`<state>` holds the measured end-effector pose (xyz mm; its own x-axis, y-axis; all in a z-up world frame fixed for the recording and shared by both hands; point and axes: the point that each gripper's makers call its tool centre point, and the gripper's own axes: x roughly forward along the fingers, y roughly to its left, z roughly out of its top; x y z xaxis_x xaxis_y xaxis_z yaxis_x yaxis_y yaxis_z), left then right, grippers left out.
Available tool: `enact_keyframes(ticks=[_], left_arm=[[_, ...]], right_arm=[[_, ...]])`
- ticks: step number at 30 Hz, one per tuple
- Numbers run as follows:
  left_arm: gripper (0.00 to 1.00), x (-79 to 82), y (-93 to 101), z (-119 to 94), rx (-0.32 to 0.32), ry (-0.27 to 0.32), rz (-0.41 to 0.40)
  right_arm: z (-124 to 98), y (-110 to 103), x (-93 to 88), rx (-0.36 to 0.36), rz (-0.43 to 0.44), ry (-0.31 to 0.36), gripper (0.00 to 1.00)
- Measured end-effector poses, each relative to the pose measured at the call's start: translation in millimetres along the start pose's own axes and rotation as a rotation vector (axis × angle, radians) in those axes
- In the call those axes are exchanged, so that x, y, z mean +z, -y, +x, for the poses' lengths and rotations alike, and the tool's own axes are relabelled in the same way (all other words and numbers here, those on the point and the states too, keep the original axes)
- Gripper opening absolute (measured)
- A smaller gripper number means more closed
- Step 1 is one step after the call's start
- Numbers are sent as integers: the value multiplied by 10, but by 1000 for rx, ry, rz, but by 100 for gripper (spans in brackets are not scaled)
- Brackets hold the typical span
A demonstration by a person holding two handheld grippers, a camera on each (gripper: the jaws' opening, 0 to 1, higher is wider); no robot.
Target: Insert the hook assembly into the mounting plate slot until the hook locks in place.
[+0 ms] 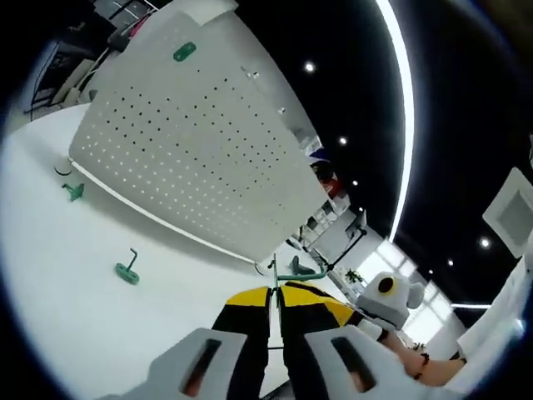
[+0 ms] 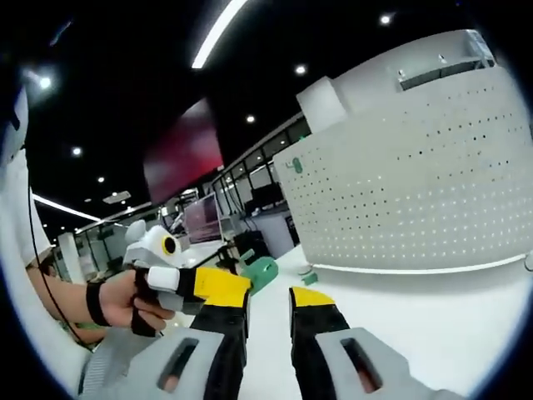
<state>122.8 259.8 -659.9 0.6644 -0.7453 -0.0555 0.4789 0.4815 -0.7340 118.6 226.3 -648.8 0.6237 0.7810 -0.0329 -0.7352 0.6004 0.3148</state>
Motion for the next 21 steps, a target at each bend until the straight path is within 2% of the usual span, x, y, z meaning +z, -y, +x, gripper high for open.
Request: enact_keyframes(ticks=[4, 8, 13, 19, 21], left_arm=[[3, 5, 128, -33, -68, 10, -29], [3, -7, 169, -48, -84, 2, -27], [3, -10, 202, -64, -106, -2, -39], [3, 31, 279, -98, -169, 21, -104], [3, 51, 324, -103, -191, 27, -123]], right_arm=[[2, -55, 13, 26, 22, 11, 15], [-4, -95, 99, 49, 71, 57, 13], [21, -146, 147, 66, 77, 68, 11], [33, -223, 188, 100, 112, 87, 7], [29, -245, 238, 118, 153, 123, 7]])
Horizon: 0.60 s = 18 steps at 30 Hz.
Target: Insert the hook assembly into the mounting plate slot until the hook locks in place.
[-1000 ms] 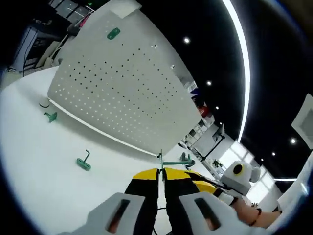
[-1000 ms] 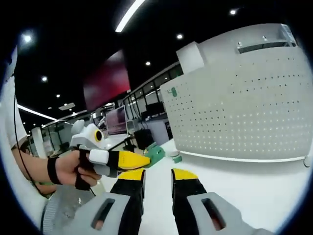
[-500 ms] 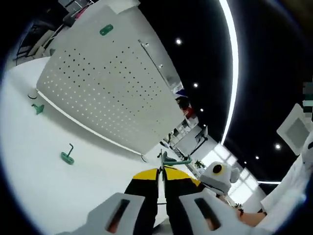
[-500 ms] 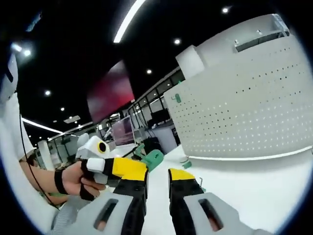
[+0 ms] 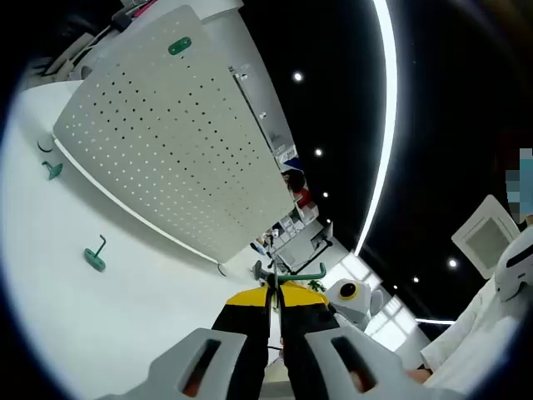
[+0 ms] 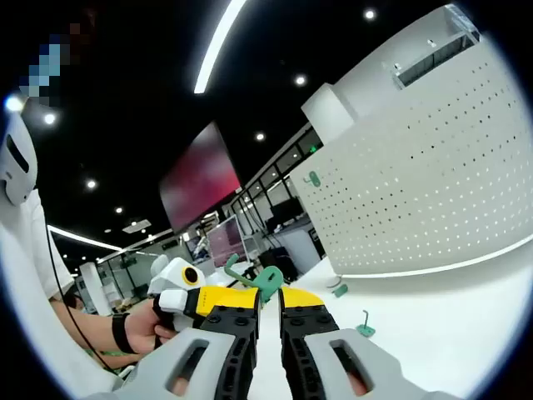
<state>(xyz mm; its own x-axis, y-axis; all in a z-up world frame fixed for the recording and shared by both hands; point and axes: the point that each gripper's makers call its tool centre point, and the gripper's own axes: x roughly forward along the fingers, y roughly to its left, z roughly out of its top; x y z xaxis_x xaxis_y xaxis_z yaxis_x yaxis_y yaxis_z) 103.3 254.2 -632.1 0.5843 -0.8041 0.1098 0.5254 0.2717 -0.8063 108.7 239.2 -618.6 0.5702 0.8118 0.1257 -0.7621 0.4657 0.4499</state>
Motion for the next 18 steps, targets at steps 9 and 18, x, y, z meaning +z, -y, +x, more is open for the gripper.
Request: enact_keyframes(ticks=[9, 18], left_arm=[[3, 24, 88, -10, -75, 3, -64], [8, 17, 44, -14, -75, -14, -69]], right_arm=[[15, -67, 68, 57, 150, 46, 4], [51, -113, 50, 63, 232, 40, 0]])
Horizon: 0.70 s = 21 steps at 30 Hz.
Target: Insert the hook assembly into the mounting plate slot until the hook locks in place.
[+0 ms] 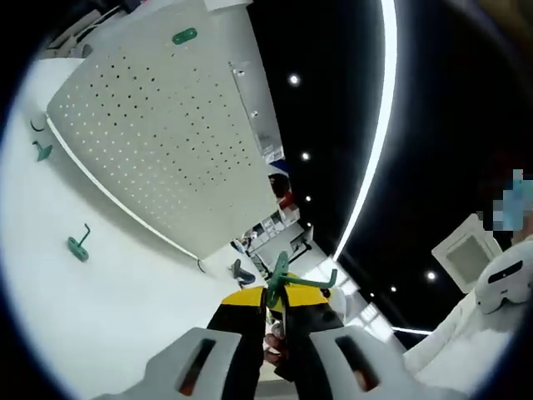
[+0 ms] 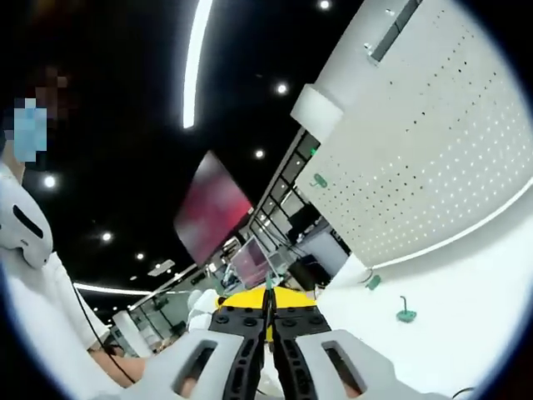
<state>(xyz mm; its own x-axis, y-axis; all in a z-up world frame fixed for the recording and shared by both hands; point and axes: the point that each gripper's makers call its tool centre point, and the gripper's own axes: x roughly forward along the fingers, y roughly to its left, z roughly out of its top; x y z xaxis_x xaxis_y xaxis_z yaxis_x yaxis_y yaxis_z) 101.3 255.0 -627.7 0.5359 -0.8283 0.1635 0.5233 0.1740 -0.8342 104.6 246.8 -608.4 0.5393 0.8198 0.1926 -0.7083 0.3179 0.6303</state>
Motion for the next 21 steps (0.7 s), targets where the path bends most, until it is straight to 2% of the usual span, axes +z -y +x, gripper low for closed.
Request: enact_keyframes(ticks=[3, 9, 10, 11, 13, 15, 19, 21], left_arm=[[8, -10, 9, 9, -1, 5, 9], [10, -7, -12, 27, 31, -16, 152], [9, -7, -45, 17, 58, -29, 182], [9, 4, -67, 11, 83, -37, 246], [8, -16, -98, -12, 137, -67, 323], [10, -37, -66, -15, 155, -94, 392], [10, -57, -39, -28, 206, -124, 485], [11, -57, -28, -28, 224, -131, 502]], right_arm=[[-5, 3, 5, -8, -4, -6, 0], [-6, 36, 49, -30, -21, 5, 0], [-8, 61, 74, -52, -54, 12, 0], [-9, 76, 77, -60, -77, 8, 0], [-13, 109, 87, -86, -93, 6, 0], [-21, 138, 84, -105, -127, -2, 0], [-31, 150, 59, -122, -176, -24, 0], [-38, 145, 53, -126, -182, -29, 0]])
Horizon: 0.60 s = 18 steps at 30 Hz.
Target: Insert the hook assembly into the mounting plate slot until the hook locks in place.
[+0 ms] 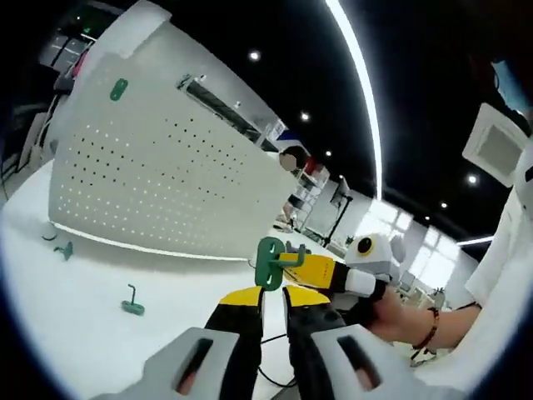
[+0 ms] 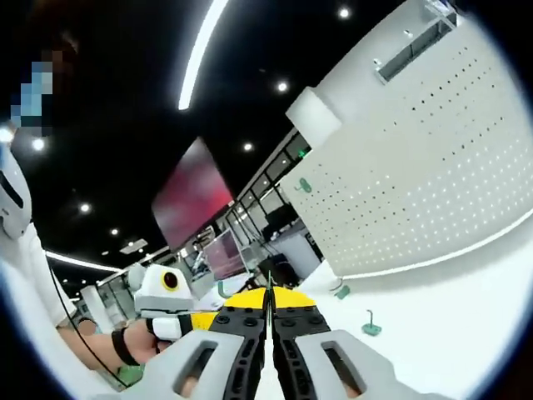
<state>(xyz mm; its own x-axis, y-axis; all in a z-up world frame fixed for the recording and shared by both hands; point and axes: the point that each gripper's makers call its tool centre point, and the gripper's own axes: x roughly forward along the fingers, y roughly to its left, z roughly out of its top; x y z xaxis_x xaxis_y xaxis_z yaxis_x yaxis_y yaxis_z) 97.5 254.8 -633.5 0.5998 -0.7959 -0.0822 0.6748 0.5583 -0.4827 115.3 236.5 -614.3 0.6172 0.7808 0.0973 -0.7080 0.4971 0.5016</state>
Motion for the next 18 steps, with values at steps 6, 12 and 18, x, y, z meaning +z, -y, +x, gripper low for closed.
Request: enact_keyframes(ticks=[6, 12, 18], left_arm=[[12, 1, 4, -6, 58, -39, 60], [9, -22, 2, 22, 94, -75, 98], [9, 1, 22, 15, 102, -86, 114]], right_arm=[[-35, 10, -31, -21, -76, -28, 0], [-61, 19, -39, -28, -147, -44, 0], [-32, 30, -75, -36, -217, -67, 0]])
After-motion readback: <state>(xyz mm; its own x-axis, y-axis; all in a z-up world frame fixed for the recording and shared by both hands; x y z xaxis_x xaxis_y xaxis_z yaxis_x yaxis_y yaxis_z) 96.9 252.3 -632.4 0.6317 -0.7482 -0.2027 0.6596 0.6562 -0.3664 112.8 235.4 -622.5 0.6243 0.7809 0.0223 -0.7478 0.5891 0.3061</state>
